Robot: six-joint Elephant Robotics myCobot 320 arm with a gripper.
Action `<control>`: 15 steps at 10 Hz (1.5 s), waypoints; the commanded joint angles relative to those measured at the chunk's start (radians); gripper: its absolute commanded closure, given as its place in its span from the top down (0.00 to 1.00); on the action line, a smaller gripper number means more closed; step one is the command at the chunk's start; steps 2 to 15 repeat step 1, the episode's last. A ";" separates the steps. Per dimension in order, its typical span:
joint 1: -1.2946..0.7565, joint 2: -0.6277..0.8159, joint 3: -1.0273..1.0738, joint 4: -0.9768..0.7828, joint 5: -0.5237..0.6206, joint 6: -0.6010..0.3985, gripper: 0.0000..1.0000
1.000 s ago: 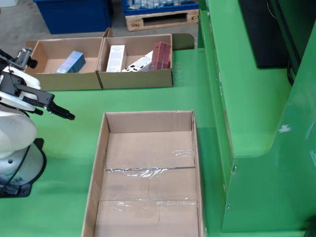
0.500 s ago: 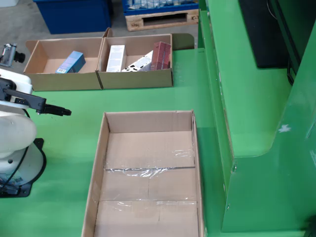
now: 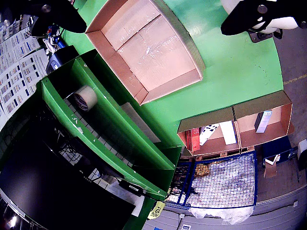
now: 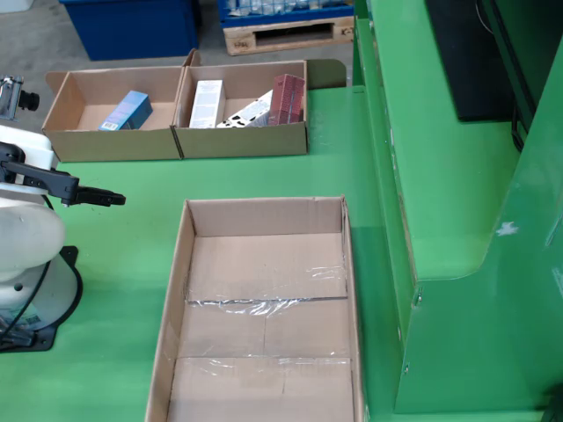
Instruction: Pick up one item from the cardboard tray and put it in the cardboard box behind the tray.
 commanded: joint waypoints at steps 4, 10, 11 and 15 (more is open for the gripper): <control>-0.007 -0.013 -0.005 0.012 -0.013 -0.001 1.00; -0.007 -0.013 -0.005 0.012 -0.013 -0.001 1.00; -0.007 -0.013 -0.005 0.012 -0.013 -0.001 1.00; -0.007 -0.013 -0.005 0.012 -0.013 -0.001 1.00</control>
